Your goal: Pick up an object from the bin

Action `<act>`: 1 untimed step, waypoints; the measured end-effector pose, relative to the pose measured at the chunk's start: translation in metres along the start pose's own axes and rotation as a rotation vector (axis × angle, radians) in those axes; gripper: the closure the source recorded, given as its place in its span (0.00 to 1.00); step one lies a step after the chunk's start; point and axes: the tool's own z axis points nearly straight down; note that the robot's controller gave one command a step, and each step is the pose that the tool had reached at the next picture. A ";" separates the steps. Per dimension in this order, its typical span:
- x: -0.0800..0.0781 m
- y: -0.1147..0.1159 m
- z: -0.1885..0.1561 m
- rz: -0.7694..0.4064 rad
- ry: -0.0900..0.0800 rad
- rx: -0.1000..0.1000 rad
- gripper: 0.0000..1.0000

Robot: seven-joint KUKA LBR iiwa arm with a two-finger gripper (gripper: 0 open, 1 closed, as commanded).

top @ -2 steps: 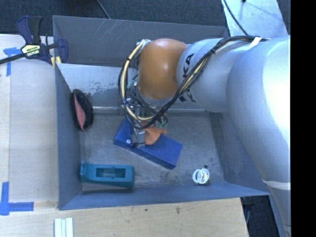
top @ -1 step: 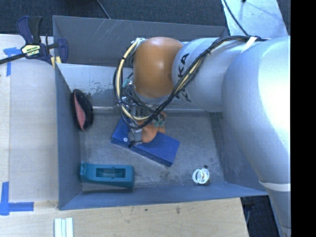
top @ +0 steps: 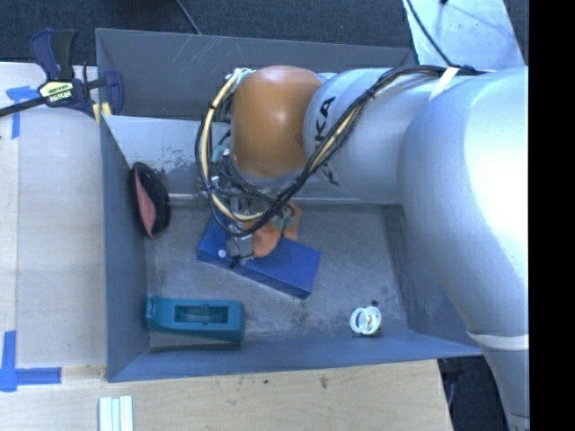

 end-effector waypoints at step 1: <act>-0.010 0.015 -0.003 -0.090 -0.007 0.003 1.00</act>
Offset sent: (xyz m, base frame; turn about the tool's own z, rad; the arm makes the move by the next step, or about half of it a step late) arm 0.0000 0.0000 0.0000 0.0000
